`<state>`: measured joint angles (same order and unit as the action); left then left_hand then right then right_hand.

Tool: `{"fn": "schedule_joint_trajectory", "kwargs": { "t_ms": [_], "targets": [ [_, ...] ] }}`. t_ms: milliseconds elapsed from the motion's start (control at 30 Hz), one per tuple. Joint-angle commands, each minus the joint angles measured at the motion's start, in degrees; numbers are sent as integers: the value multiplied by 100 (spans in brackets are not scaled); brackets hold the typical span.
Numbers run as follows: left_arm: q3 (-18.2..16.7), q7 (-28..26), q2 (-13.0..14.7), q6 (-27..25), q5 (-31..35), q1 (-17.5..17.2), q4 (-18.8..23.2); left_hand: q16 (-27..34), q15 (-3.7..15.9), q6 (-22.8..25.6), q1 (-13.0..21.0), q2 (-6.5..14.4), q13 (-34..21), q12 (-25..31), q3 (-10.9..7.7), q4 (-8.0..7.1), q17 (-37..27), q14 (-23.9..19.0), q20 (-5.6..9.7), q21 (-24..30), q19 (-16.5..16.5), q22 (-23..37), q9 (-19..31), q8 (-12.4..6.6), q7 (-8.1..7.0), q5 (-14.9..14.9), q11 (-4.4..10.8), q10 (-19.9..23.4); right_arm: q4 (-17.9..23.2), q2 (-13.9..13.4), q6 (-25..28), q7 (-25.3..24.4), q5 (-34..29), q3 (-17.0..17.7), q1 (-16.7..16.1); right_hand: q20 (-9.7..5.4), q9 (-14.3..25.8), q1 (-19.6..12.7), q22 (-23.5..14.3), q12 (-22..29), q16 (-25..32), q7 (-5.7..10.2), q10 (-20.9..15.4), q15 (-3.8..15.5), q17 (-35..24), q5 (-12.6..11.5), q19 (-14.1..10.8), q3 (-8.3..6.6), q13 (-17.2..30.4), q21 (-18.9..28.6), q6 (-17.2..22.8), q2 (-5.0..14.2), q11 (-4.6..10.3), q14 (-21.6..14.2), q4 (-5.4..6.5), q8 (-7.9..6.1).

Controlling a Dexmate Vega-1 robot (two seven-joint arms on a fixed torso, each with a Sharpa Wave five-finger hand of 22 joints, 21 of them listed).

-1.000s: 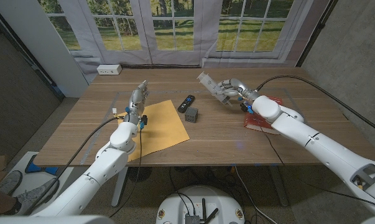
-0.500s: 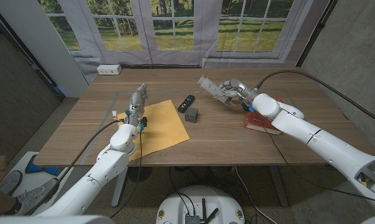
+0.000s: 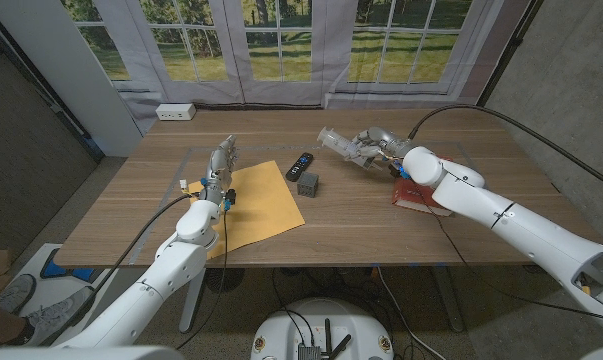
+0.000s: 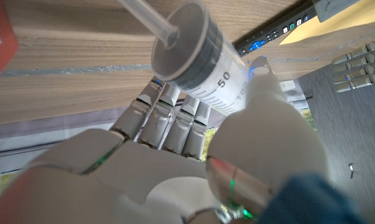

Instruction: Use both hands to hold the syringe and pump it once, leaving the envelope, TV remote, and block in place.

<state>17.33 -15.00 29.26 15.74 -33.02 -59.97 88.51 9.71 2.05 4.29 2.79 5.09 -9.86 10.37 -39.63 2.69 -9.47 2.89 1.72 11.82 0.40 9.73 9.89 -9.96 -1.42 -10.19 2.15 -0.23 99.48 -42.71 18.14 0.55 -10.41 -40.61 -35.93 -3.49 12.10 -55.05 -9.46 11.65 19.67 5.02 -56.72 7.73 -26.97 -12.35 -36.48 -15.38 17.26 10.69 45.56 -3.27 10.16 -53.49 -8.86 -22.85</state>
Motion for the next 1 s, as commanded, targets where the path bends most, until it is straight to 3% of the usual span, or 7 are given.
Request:
{"fn": "schedule_joint_trajectory", "kwargs": {
  "t_ms": [33, 333, 567, 1000],
  "targets": [
    [31, 64, 26, 1, -48, 12, -25, 35, 150, 19, -4, 395, -17, 44, -37, -30, -15, 39, 91, -33, 21, 12, 7, -29, 16, -12, -4, -33, 117, 23, 539, 84, -654, -296, 152, -72, 14, -901, -9, 21, -23, 549, -106, 557, -10, -43, -39, 28, 15, 27, 595, 958, 127, 43, 14, -35],
    [48, 80, 12, 33, -56, 1, -56, 36, 147, 27, -5, 398, -18, 48, -46, -34, -14, 34, 105, -36, 32, 12, 7, -33, 17, -14, -4, -27, 87, 78, 697, -10, -1118, -479, 170, -86, 15, -943, -10, 21, -27, 565, -112, 593, -27, -53, -48, 19, 8, 27, 596, 939, 130, 53, -33, -30],
    [78, 129, -4, 42, -75, 20, -101, 38, 145, 23, -6, 404, -18, 49, -54, -40, -14, 28, 97, -40, 35, 12, 7, -32, 17, -15, -3, -24, 68, 97, 785, 89, -1255, -532, 188, -136, 11, -1185, -11, 13, -45, 645, -82, 605, -50, -83, -44, -29, -1, 20, 513, 903, 131, 77, -129, 24],
    [96, 149, -13, 25, -112, 23, -119, 47, 132, 30, -23, 405, -18, 55, -63, -64, -19, 5, 98, -47, 41, 13, 7, -36, 8, -15, -9, -9, -109, 165, 775, 194, -1381, -626, 237, -205, 1, -1538, -11, -10, -101, 671, 30, 607, -44, -116, -13, -73, -12, 12, 466, 909, 135, 119, -120, 93]
  ]
}}
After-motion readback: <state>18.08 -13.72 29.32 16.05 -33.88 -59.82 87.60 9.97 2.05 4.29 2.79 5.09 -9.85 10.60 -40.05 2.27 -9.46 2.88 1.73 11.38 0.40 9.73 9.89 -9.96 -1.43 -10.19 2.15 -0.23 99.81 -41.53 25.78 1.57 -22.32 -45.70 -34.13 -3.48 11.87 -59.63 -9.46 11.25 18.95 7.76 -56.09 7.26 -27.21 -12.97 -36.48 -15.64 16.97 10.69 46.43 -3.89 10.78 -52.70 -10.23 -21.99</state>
